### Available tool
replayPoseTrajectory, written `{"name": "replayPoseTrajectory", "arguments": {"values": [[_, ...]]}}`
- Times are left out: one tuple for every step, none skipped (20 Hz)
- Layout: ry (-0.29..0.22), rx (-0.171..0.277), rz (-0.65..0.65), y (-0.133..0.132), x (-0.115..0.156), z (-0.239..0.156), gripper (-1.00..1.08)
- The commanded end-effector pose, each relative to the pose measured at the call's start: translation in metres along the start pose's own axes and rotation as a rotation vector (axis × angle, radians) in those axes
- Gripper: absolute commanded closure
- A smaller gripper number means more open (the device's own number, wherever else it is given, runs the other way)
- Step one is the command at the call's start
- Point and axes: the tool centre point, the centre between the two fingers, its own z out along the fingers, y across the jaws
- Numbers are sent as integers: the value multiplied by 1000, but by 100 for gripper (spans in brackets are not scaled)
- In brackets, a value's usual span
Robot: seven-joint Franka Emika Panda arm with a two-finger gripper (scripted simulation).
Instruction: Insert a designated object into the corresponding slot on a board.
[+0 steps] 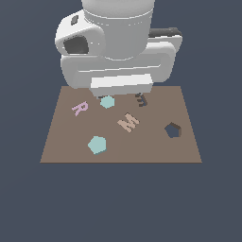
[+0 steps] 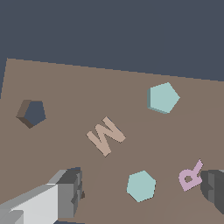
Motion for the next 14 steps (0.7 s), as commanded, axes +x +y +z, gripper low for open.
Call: {"name": "replayPoseTrajectory", "arguments": {"values": [[-1,1,-35,4,0,4,-92],[-2,2,-52,5,1,5,-92],[-2,3,-70,7,1,7,-92],[-3,4,-89,9,1,9,-92],[-4,4,-110,10,2,11,-92],[-4,5,-131,12,2,13,-92],[-5,6,-154,15,3,16,-92],[-6,7,-179,17,4,18,-92],[-7,8,-205,19,4,21,-92],[-8,9,-232,22,5,24,-92],[-8,11,-260,24,6,26,-92],[-9,12,-290,27,7,29,-92],[-10,13,-322,29,9,33,-92],[-11,14,-354,32,10,36,-92]]}}
